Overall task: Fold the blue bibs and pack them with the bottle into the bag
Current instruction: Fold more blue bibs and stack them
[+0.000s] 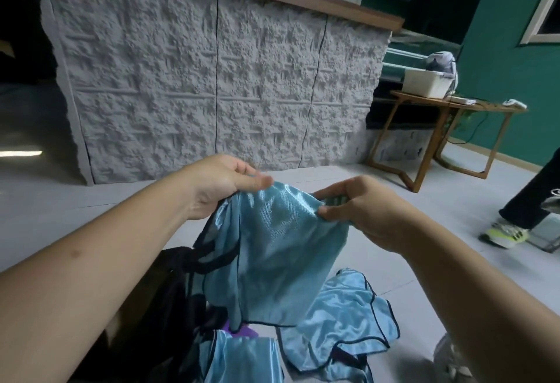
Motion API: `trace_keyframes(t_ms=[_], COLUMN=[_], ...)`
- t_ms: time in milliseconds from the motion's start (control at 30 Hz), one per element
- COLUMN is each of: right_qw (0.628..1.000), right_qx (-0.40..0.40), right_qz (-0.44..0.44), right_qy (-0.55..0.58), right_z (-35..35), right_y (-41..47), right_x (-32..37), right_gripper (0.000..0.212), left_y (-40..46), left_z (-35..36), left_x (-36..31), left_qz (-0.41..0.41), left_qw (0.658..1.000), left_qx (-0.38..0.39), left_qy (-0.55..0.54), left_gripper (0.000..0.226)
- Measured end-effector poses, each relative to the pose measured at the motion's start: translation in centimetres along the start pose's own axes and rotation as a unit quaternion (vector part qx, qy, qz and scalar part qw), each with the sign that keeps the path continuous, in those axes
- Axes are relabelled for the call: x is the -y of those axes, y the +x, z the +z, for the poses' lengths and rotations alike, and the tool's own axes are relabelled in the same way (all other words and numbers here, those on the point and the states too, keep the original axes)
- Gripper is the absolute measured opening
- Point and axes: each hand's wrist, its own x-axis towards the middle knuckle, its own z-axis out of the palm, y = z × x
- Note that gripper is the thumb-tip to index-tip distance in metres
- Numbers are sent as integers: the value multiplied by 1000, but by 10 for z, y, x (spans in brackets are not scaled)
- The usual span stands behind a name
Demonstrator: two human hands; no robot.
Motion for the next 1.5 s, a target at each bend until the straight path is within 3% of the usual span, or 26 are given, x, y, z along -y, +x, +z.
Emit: trace_keyframes(t_ms=[67,167,300,367,433,500,600,833,1000,1100,1200,1267,1367,1500], right_qw=[996,958,916,919,929,946,974,990,990,973,935,918,926,940], right_qx=[18,35,4,-21,-34,-55,-81,-55,89,206,331,369,330,222], right_qz=[-11,-15,-47,-41,-28,-24,-15,-6,11,50,107,141,174,194], right_qy=[-91,-283,-398,-392,-368,-317,-213,-127,-114,-87,-66,-38,-53,-174], right_z=[4,15,29,27,26,28,34,58,66,72,74,79,101,150], right_y=[-3,-7,-2,0,0,-1,2,-4,-14,-24,-32,-33,-29,-18], right_x=[5,10,-1,-3,-3,-7,-18,-43,-62,-72,-80,-91,-123,-183], right_gripper=[36,42,11,10,26,30,14,11,7,19,17,13,13,10], left_y=[-1,0,5,7,8,7,6,-17,-37,-46,-56,-57,-46,-20], left_z=[-2,-1,-1,-4,-8,-12,-19,-28,-40,-43,-42,-40,-27,-3], left_x=[2,10,27,32,35,38,45,71,89,104,114,129,176,263], left_qz=[-15,-22,23,35,32,34,66,108,67,14,-85,-157,-192,-154], left_qw=[999,995,981,967,954,930,895,905,920,919,920,920,936,931], left_qx=[33,37,-25,-51,-67,-74,-81,-95,7,105,237,290,234,90], left_qy=[34,90,192,249,292,358,434,400,385,379,299,211,178,319], left_gripper=[54,43,31,15,6,13,19,13,14,14,14,19,16,11])
